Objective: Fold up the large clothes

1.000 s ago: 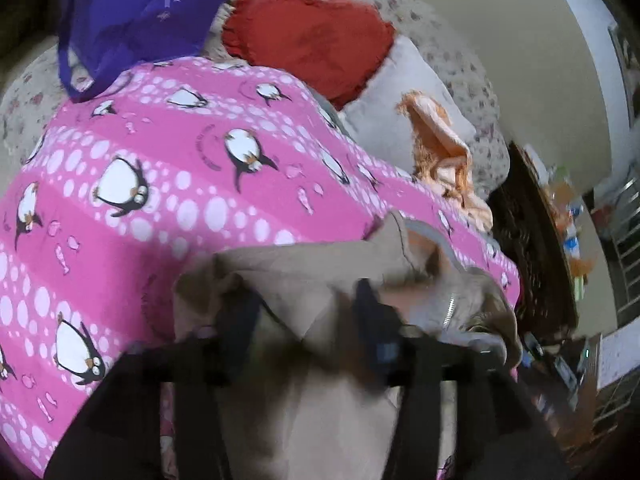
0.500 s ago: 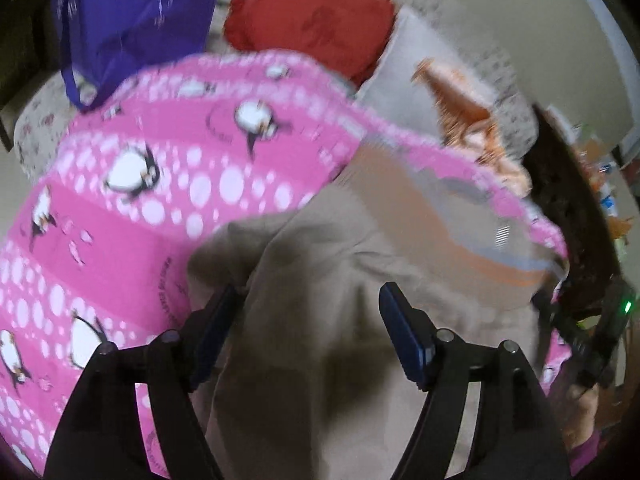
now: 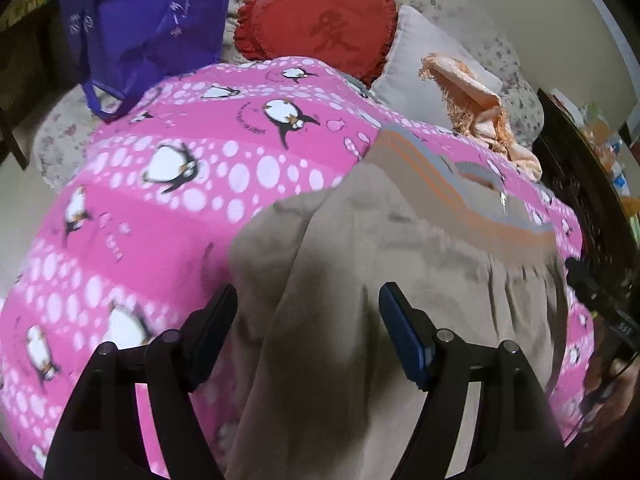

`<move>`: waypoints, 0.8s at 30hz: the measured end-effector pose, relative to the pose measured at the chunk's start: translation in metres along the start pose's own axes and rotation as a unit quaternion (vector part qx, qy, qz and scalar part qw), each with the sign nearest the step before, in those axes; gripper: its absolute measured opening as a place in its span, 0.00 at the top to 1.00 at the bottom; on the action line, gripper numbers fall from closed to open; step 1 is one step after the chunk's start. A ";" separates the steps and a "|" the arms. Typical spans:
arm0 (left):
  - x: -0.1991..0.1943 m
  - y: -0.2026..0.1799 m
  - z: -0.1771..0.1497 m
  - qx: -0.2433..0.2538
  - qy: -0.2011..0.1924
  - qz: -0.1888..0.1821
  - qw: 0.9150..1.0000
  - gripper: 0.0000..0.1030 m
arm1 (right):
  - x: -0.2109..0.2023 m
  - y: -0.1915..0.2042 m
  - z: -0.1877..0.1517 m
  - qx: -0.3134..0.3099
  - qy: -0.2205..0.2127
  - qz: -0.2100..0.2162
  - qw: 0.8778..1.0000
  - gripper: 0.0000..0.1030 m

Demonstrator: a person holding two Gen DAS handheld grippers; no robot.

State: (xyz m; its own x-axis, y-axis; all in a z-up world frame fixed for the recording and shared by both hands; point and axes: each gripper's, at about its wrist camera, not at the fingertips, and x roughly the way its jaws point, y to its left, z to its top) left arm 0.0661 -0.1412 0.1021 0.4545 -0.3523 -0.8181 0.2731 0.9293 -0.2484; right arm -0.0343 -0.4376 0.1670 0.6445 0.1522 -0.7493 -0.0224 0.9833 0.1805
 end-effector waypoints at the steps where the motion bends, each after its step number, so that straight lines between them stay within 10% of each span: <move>1: -0.004 0.001 -0.004 0.003 0.000 0.004 1.000 0.29 | 0.000 0.010 0.001 -0.008 0.002 0.011 1.000 0.29; 7: -0.027 0.012 -0.032 0.013 0.002 0.013 1.000 0.29 | 0.052 0.045 0.001 -0.014 0.070 0.003 0.997 0.30; 11: -0.033 0.018 -0.047 0.030 0.016 0.013 0.999 0.29 | 0.075 0.049 -0.003 -0.030 0.080 -0.040 0.996 0.89; 14: -0.037 0.024 -0.057 0.033 0.013 0.008 0.999 0.29 | 0.072 0.039 0.008 -0.011 0.065 -0.028 0.997 0.94; 19: -0.034 0.023 -0.069 0.032 0.025 -0.002 0.999 0.29 | 0.091 0.026 0.017 0.032 0.060 -0.042 0.997 0.94; 24: -0.029 0.018 -0.072 0.042 0.024 0.012 0.999 0.29 | 0.066 0.021 0.010 0.074 0.057 0.011 0.996 0.55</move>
State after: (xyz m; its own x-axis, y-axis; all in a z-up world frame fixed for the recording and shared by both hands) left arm -0.0037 -0.1066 0.0841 0.4211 -0.3230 -0.8476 0.3346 0.9239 -0.1858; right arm 0.0149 -0.4082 0.1275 0.5535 0.1918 -0.8105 0.0833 0.9555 0.2829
